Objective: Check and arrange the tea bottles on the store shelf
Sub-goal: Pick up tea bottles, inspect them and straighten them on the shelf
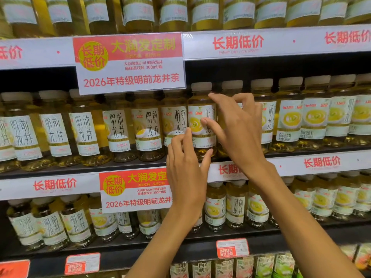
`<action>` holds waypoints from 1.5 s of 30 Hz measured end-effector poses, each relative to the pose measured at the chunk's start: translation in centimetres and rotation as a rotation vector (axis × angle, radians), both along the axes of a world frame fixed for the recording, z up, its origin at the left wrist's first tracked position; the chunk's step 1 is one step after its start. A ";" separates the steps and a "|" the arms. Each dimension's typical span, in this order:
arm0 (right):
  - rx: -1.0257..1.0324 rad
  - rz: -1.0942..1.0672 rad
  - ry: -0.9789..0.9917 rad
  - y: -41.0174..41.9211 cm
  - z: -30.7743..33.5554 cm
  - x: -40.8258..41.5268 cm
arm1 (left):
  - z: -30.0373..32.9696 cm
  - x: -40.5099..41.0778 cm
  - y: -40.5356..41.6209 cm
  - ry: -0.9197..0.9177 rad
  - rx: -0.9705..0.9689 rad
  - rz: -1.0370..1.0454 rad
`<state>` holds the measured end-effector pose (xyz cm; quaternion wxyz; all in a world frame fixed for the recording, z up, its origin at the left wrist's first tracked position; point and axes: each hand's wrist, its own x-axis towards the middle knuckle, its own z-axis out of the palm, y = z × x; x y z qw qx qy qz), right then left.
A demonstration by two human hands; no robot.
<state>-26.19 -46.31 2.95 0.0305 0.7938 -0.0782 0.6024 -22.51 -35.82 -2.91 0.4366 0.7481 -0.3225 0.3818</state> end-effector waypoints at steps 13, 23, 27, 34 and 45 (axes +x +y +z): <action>0.011 -0.228 -0.078 -3.1 1.4 -0.7 | 0.8 -1.1 -0.3 -0.112 0.014 0.002; 0.046 -0.056 -0.071 -2.0 0.5 -1.8 | 0.0 -1.2 -0.7 -0.112 0.042 -0.067; 0.282 0.379 -0.116 -0.8 -0.7 -2.8 | -0.6 -1.2 -0.4 -0.101 0.030 -0.115; 0.360 0.588 -0.043 1.6 -1.2 -4.5 | -0.6 -1.9 0.1 0.009 0.111 -0.279; 0.996 1.160 0.063 3.5 -0.3 -6.9 | 1.1 -3.9 4.3 0.571 -0.003 -0.923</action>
